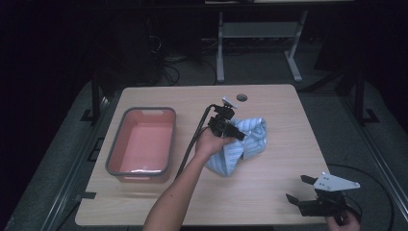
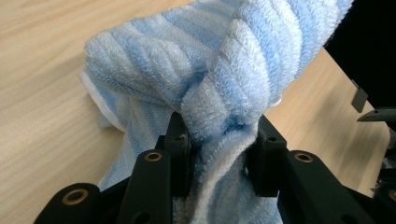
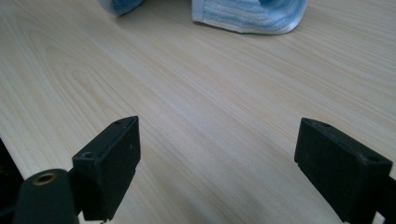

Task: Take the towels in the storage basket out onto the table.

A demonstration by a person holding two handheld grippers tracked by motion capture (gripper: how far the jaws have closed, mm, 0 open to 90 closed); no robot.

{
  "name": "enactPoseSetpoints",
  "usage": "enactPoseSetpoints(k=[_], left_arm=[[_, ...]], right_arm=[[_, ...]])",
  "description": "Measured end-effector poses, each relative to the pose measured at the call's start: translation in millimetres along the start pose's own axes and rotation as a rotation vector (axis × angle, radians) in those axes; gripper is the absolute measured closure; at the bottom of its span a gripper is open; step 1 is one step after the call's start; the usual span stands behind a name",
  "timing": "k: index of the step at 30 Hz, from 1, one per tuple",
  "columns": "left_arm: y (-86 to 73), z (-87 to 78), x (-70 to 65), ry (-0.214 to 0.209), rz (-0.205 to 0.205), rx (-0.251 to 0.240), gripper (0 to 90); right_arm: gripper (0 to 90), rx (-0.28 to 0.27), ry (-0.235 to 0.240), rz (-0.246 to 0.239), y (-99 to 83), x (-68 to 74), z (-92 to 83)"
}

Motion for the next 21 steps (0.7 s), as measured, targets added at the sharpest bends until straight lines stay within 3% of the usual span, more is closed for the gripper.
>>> enactPoseSetpoints(k=[8, 21], left_arm=[[-8.2, 9.7, 5.4, -0.004, -0.029, 0.008, 64.3], [-18.2, 21.3, 8.5, -0.008, -0.037, 0.021, 58.8]], right_arm=[[13.8, 0.004, 0.002, 0.002, 0.2, 0.9, 1.1], [13.8, 0.005, -0.001, -0.004, -0.1, -0.3, 1.3]])
Point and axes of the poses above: each handheld gripper's, and its own axes: z roughly forward along the jaws, y roughly out of its top, x roughly to its left, the point moved 1 cm from there along z, roughly forward along the jaws, and after that the axes turned 9 degrees about z, right-handed, at the moved point
